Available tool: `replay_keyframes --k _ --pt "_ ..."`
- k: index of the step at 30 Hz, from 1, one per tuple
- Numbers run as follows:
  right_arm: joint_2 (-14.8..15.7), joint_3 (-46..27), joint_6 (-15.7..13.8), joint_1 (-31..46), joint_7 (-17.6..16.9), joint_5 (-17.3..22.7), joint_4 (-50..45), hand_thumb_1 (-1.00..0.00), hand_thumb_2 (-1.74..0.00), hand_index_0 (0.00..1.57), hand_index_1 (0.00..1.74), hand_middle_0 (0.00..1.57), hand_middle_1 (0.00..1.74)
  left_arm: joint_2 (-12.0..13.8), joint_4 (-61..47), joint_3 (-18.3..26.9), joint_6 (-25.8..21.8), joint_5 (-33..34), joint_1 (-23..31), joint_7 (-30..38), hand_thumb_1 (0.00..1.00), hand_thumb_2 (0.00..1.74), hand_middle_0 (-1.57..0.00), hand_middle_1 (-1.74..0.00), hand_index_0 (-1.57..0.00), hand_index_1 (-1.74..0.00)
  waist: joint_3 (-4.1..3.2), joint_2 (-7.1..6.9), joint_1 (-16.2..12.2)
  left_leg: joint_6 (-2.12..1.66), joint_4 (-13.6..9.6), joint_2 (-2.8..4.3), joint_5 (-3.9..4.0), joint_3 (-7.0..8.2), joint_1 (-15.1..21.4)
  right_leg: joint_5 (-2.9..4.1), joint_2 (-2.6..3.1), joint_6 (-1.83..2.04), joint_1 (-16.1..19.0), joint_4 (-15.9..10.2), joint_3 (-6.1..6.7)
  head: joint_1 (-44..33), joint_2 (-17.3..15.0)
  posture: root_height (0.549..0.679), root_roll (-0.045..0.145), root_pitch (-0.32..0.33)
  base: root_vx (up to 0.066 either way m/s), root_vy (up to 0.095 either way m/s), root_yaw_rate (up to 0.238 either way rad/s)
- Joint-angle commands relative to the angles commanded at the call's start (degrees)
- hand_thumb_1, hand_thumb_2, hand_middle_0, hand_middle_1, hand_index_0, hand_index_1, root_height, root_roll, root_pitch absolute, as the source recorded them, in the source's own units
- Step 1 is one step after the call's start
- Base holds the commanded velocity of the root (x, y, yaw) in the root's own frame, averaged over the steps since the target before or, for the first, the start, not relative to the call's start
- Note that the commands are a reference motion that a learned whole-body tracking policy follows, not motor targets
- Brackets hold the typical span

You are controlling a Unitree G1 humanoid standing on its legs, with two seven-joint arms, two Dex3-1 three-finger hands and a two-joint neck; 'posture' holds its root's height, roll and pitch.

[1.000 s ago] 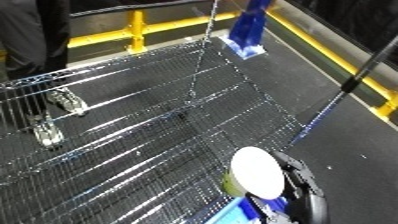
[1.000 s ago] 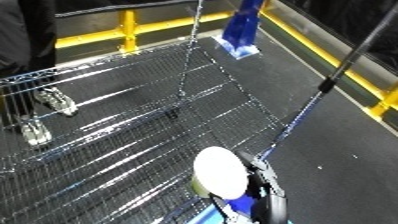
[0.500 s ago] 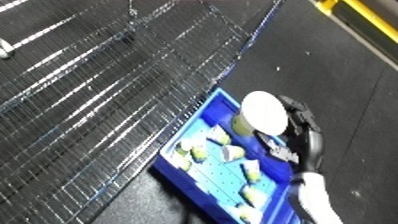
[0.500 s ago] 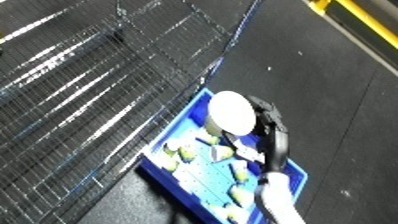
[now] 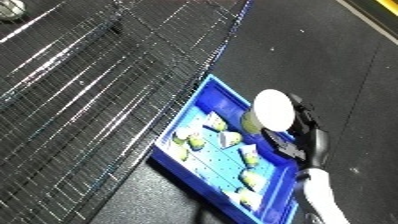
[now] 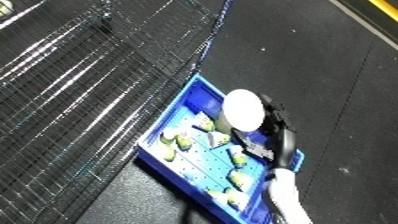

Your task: Pick up the object and place it into the box

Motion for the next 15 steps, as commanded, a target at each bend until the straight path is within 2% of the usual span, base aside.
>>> replay_keyframes --k 2,9,15 --pt "0.1 0.0 -0.1 0.2 0.3 0.1 0.2 0.0 0.0 0.0 0.0 0.0 0.0 -0.1 0.0 0.0 -0.1 0.0 0.1 0.0 1.0 1.74 -1.57 -1.74 -1.57 -1.74 -0.02 0.16 -0.1 -0.04 -0.2 -0.04 0.09 0.01 0.2 -0.07 0.06 -0.04 0.0 0.0 0.02 -0.1 0.5 0.669 0.079 0.04 0.016 0.008 -0.02" --pt "0.4 -0.1 -0.1 1.3 1.4 -0.1 -0.1 0.0 0.0 0.0 0.0 0.0 0.0 -0.5 -0.1 0.4 -0.7 -0.8 1.0 -0.6 1.0 1.74 -1.57 -1.74 -1.57 -1.74 -0.24 0.35 -0.2 -0.23 -0.6 0.01 0.47 -0.25 0.4 -0.4 0.26 -0.29 0.2 0.1 -0.16 -1.5 0.0 0.669 0.081 0.038 0.029 0.004 0.013" --pt "0.7 1.5 0.2 1.6 2.8 -3.3 -1.9 0.0 0.0 0.0 0.0 0.0 0.0 -0.8 -0.2 0.1 -0.6 -2.0 1.5 -0.5 1.0 1.74 -1.57 -1.74 -1.57 -1.74 -0.4 -0.12 0.7 -0.43 -1.1 0.14 1.09 -1.11 0.5 -0.79 0.49 -0.62 0.6 0.4 -0.64 -4.9 -0.9 0.669 0.082 0.034 0.028 -0.018 0.105"
